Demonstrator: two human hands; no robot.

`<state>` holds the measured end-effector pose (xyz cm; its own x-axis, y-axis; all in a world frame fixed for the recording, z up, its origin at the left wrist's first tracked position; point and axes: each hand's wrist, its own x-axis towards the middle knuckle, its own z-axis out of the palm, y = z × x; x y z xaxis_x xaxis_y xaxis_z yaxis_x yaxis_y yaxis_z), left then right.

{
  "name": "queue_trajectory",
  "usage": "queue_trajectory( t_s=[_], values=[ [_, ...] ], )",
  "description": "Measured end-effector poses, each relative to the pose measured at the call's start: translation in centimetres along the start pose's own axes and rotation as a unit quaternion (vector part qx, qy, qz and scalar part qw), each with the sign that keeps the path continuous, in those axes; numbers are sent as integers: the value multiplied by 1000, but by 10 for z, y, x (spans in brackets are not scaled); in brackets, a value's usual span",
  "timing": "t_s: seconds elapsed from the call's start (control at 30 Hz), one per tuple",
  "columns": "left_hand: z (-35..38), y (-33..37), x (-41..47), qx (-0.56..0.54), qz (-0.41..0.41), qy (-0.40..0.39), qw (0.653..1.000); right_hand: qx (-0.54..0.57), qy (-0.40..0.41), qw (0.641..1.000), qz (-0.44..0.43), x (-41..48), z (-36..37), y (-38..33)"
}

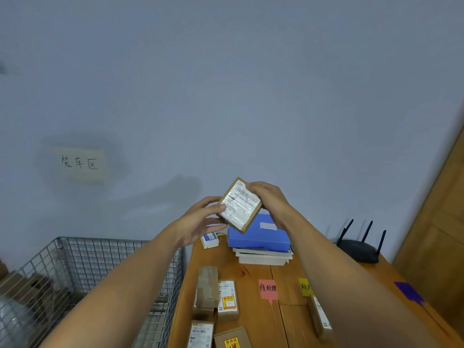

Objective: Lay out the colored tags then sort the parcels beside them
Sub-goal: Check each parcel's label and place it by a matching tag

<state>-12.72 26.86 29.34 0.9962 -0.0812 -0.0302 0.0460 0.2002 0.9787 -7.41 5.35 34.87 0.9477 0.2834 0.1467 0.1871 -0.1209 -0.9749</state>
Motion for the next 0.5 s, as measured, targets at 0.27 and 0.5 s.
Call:
queue_trajectory(
  t_s=[0.27,0.5],
  values=[
    [14,-10,9,-136,73,74,985,18,64,998,19,3,3,13],
    [35,-16,23,-61,78,80,992,22,65,998,-16,-6,-13,24]
  ],
)
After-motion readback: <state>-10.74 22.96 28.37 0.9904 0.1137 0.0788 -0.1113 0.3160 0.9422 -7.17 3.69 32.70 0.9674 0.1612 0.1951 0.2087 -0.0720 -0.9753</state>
